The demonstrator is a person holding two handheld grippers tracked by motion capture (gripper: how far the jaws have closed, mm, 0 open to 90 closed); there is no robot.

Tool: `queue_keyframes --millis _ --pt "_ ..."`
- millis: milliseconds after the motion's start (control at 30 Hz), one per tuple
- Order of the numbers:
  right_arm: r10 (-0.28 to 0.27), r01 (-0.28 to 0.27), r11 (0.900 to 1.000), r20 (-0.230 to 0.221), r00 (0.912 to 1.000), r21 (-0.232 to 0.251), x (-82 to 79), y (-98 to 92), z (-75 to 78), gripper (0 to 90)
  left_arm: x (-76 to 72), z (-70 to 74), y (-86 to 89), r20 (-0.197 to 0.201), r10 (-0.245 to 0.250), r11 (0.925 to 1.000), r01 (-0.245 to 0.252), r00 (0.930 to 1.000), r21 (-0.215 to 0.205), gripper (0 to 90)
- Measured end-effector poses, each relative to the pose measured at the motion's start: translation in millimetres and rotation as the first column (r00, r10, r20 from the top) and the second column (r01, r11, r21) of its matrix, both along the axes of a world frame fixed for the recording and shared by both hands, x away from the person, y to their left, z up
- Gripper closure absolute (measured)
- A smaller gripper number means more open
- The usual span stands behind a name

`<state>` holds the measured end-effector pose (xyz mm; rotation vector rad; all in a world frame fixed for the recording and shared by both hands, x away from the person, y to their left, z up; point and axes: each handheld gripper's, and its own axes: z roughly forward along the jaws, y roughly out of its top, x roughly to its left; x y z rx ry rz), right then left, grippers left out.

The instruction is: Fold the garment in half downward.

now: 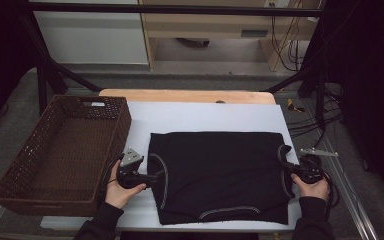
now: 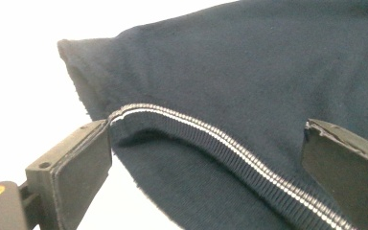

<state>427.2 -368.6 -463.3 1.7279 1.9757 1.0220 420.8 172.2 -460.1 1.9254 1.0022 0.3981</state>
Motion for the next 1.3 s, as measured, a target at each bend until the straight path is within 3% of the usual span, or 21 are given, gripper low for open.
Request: queue_keyframes --millis 433,767,900,1000,1067,1300 --pt "-0.020 0.021 0.999 0.041 0.9989 -0.040 -0.7 -14.5 -1.0 80.8 -0.4 0.2 -1.7 -0.003 -0.014 0.9999 0.014 0.9999 0.002 3.6" --pt "-0.002 0.003 0.999 0.027 0.9996 -0.049 0.2 -14.3 -8.6 77.1 0.1 -0.7 -3.4 -0.006 -0.021 0.9998 0.021 0.9998 0.006 3.6" --pt "-0.003 0.008 0.997 0.053 0.9986 -0.080 -2.2 -10.9 -6.4 60.4 0.1 0.6 -4.6 -0.010 -0.036 0.9993 0.036 0.9993 0.014 2.9" --pt "-0.004 0.016 0.995 0.113 0.9936 -0.102 -6.4 -8.4 -0.6 43.7 0.1 1.2 -6.0 -0.010 -0.038 0.9992 0.038 0.9992 0.010 2.2" --pt "0.000 0.013 0.996 0.144 0.9895 -0.089 -9.1 -4.2 4.4 31.8 0.1 1.8 -6.9 -0.012 -0.039 0.9991 0.039 0.9992 0.016 1.9" --pt "0.128 -0.121 0.992 0.186 0.9741 -0.047 -12.9 29.0 15.0 15.1 0.0 4.5 -9.0 -0.014 -0.052 0.9986 0.052 0.9985 0.005 0.6"
